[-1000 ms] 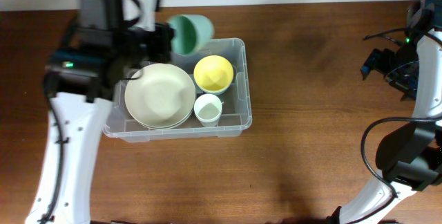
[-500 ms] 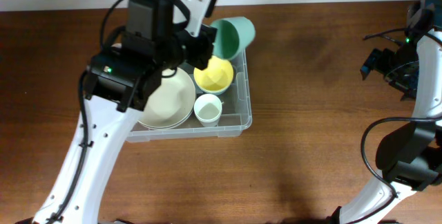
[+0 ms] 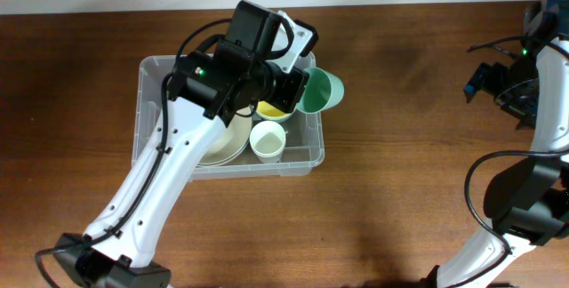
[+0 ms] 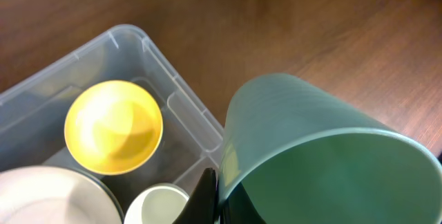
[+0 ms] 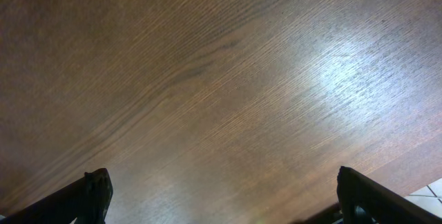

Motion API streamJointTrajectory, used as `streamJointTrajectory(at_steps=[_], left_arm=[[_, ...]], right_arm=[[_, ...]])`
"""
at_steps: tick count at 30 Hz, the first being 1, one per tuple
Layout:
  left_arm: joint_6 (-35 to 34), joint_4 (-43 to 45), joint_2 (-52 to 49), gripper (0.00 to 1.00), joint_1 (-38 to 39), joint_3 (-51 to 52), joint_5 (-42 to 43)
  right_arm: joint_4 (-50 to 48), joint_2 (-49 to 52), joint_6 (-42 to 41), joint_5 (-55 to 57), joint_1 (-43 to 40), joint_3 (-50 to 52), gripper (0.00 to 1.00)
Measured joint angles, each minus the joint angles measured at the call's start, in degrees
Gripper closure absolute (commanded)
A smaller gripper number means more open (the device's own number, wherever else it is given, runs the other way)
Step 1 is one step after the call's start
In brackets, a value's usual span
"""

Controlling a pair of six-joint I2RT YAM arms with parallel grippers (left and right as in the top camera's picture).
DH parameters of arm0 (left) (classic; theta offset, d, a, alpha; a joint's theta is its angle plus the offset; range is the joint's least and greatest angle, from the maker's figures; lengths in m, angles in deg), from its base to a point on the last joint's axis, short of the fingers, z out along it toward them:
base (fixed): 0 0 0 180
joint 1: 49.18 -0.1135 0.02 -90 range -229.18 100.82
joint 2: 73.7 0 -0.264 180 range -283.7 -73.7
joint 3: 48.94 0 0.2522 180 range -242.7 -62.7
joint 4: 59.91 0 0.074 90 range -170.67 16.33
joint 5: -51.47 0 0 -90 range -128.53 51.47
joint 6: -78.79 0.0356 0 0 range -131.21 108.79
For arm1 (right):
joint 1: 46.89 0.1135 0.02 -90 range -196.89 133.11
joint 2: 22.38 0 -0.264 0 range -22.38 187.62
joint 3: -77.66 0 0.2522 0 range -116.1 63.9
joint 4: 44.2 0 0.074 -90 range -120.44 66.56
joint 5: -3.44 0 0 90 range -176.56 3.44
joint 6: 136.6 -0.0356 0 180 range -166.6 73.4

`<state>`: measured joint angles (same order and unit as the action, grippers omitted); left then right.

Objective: Pack container
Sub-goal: 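Lift the mint-green cup and carry it over the bin, then lower the mint-green cup into the cream cup in the bin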

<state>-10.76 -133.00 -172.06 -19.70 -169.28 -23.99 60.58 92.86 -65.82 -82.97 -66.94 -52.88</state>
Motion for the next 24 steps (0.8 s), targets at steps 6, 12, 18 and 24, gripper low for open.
streamJointTrajectory(at_steps=[6,12,18,24], left_arm=[[0.55,-3.87,-0.46,0.99,0.00,0.00,-0.87],[1.33,-6.40,-2.34,0.99,0.00,0.00,-2.89],[1.75,-9.66,-5.27,0.99,0.02,0.00,-5.75],[1.46,-11.93,-6.64,0.99,0.04,0.02,-14.36]], right_arm=[[0.02,0.00,-0.02,0.00,0.00,0.00,0.01],[0.02,0.00,0.00,0.00,0.00,0.00,0.01],[0.02,0.00,0.00,0.00,0.00,0.00,0.01],[0.02,0.00,-0.02,0.00,0.00,0.00,0.01]])
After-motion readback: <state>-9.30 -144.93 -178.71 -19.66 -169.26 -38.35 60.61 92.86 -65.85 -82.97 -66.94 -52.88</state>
